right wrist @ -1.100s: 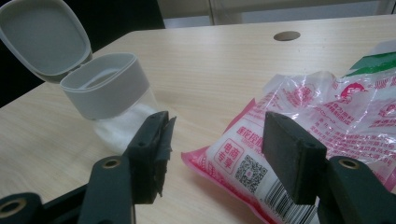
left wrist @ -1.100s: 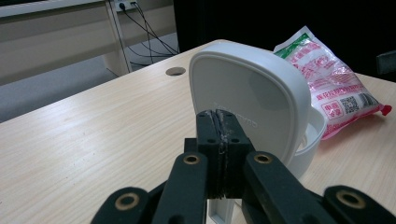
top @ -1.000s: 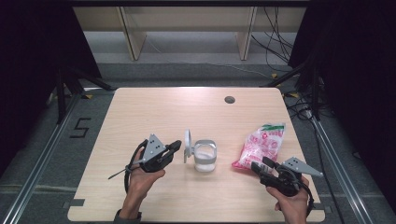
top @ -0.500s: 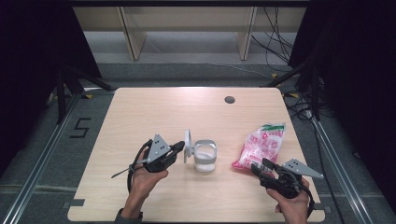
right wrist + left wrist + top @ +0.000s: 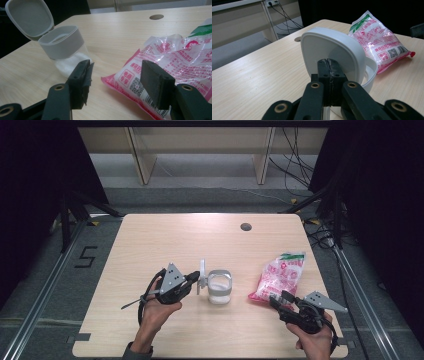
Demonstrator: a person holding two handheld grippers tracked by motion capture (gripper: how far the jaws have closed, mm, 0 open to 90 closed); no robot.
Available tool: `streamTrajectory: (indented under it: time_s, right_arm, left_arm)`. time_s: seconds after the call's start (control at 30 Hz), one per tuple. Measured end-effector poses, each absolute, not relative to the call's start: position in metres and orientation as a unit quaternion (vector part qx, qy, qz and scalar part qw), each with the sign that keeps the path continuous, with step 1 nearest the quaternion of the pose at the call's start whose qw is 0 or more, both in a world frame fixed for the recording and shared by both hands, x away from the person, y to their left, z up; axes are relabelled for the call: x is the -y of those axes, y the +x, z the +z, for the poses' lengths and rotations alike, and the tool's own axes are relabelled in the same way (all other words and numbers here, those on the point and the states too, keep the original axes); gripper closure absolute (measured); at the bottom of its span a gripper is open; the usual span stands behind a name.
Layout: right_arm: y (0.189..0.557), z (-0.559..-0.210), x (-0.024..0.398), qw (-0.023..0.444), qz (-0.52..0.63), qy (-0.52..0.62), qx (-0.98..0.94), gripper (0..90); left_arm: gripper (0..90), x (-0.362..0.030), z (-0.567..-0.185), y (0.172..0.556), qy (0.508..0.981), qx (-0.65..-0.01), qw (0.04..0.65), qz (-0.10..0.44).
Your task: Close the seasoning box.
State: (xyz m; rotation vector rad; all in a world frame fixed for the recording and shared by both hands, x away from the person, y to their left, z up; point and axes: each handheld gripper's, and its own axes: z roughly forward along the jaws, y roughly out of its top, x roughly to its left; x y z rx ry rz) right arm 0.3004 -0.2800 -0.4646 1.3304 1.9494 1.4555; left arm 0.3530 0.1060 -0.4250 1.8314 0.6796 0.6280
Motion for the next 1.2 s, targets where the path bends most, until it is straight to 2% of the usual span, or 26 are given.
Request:
streamTrajectory:
  time_s: [0.27, 0.4, 0.53, 0.6, 0.73, 1.1, 1.13, 1.2]
  right_arm:
    - [0.298, -0.465, 0.279, 0.17, 0.533, 0.477, -0.678, 42.5]
    - [0.299, -0.465, 0.28, 0.178, 0.527, 0.469, -0.686, 42.7]
    - [0.297, -0.465, 0.277, 0.162, 0.537, 0.477, -0.677, 42.9]
    - [0.299, -0.466, 0.278, 0.177, 0.534, 0.461, -0.686, 42.9]
    - [0.299, -0.464, 0.281, 0.174, 0.524, 0.463, -0.693, 42.8]
    - [0.298, -0.465, 0.281, 0.185, 0.522, 0.46, -0.694, 42.9]
    - [0.297, -0.465, 0.278, 0.17, 0.526, 0.475, -0.685, 42.9]
    - [0.297, -0.465, 0.277, 0.17, 0.521, 0.478, -0.686, 42.9]
  left_arm:
    - [89.1, -0.1, -0.422, 0.352, 0.765, -0.276, 0.519, 0.262]
    - [89.1, -0.096, -0.422, 0.352, 0.768, -0.272, 0.518, 0.262]
    - [89.1, -0.089, -0.423, 0.353, 0.769, -0.269, 0.519, 0.258]
    - [89.0, -0.083, -0.424, 0.352, 0.771, -0.264, 0.52, 0.256]
    - [87.0, -0.073, -0.429, 0.351, 0.779, -0.255, 0.523, 0.234]
    - [79.9, -0.087, -0.428, 0.348, 0.765, -0.263, 0.547, 0.214]
    - [78.8, -0.089, -0.428, 0.348, 0.765, -0.264, 0.547, 0.214]
    - [76.7, -0.091, -0.429, 0.348, 0.763, -0.266, 0.55, 0.211]
